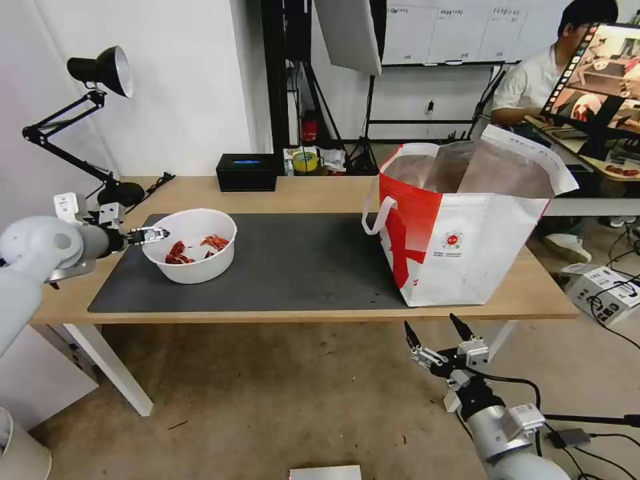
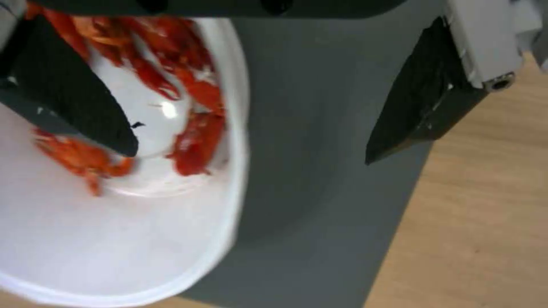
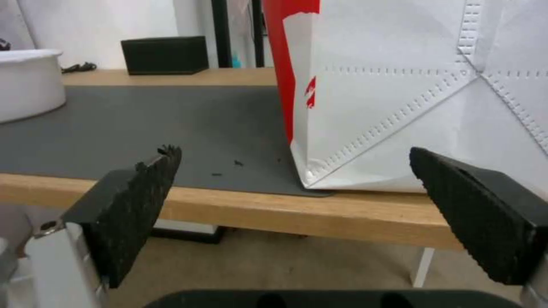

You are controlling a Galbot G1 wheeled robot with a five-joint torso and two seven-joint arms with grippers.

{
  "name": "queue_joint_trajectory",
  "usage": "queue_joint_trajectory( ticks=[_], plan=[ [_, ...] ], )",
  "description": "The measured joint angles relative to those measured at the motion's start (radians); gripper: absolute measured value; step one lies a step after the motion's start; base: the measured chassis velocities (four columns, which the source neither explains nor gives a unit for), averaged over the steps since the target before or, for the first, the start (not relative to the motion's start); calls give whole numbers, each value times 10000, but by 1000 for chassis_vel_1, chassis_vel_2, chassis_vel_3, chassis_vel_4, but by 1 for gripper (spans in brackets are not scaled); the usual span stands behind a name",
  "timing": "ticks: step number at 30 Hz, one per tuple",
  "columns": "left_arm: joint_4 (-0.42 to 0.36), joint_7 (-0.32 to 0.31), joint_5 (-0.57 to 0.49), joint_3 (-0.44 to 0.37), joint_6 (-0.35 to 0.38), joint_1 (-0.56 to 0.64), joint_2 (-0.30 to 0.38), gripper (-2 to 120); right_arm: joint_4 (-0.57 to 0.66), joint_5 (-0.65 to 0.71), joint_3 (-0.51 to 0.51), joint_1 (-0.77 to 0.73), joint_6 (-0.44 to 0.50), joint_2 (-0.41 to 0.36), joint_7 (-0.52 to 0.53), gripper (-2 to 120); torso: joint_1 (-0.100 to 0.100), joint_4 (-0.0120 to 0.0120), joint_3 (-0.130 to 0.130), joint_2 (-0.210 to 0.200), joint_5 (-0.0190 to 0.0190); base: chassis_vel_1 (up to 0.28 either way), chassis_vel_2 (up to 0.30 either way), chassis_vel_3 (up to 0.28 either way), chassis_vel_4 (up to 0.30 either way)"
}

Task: Pick up the trash from the table and place it into the takeout bag.

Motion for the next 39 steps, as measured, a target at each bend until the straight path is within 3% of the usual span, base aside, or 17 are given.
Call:
queue_joint_trajectory(
  ticks=[9,17,24,27,39],
  plan=[
    [287,-485,-868,323,-43,-170,58,100,0,0,0,0,0,0,0,100,-1,3,0,0,2,0,0,0,0],
    [297,-1437,-2103,563,-71,-395,47,95,-1,0,0,0,0,0,-1,100,-1,2,0,1,2,0,0,0,0],
    [259,-1502,-2386,722,-80,-375,101,78,-1,0,0,0,0,0,-1,100,-1,2,-1,2,2,0,0,0,0],
    [178,-1499,-2416,734,-83,-325,134,62,-1,0,0,0,0,0,-1,100,-1,1,-1,1,1,0,0,0,0],
    [5,-1463,-2515,915,-96,-308,235,23,-1,0,0,0,0,0,-1,100,-1,1,-1,1,2,0,0,0,0]
  ],
)
